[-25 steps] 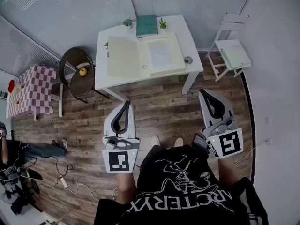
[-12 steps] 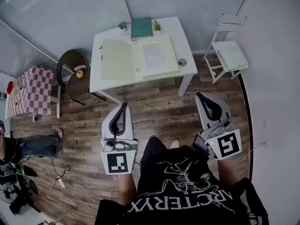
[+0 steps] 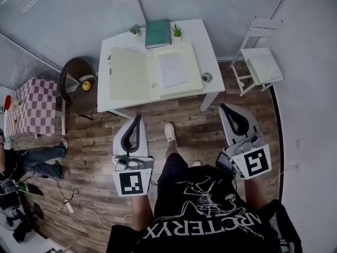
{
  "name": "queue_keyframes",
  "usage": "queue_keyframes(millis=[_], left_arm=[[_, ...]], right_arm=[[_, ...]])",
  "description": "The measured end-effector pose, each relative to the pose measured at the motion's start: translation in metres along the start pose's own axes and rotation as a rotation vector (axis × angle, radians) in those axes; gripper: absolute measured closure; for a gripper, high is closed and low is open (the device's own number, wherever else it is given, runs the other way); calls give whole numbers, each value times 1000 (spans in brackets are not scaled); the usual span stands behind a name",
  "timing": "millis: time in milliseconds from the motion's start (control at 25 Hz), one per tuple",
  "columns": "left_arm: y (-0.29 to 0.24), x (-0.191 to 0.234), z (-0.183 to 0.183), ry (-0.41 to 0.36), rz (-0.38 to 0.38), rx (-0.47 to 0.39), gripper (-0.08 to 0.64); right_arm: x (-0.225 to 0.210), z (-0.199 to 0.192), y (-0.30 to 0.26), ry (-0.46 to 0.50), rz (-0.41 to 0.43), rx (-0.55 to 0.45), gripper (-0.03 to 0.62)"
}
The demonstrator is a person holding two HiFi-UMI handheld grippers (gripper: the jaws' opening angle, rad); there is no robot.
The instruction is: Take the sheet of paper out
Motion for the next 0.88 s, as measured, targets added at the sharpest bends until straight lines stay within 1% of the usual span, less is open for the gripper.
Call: queue_keyframes(millis=[80, 240, 360, 520, 680, 800, 880], left_arm=[[-26, 17, -13, -2, -20, 7, 548], [-91, 64, -37, 2, -89, 11, 548], [-137, 98, -51, 10, -141, 25, 548], [-185, 136, -64, 4, -192, 13, 548], [-214, 158, -81, 15, -215, 38, 548], [-228, 161, -89, 50, -209, 43, 548], [-234, 160, -92, 41, -222, 40, 548]], right_arm=[[-9, -11, -30, -2, -3, 9, 581], [-28, -28, -101, -1, -38, 37, 580], [-44, -35, -157, 2, -71, 55, 580], [-60, -38, -218, 15, -97, 59, 581], [-66, -44, -252, 28, -96, 72, 580], [-75, -48, -261, 34, -105, 81, 580], [-79, -50, -264, 32, -106, 79, 581]])
Point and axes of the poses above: the fingertips, and each gripper's own axes: y backward along the fingers, x to its left, z out of its top, the point moved 6 cm from there along y, backward along the fingers, and after that the axes turned 12 degrees about -x, right-handed, at the moved point
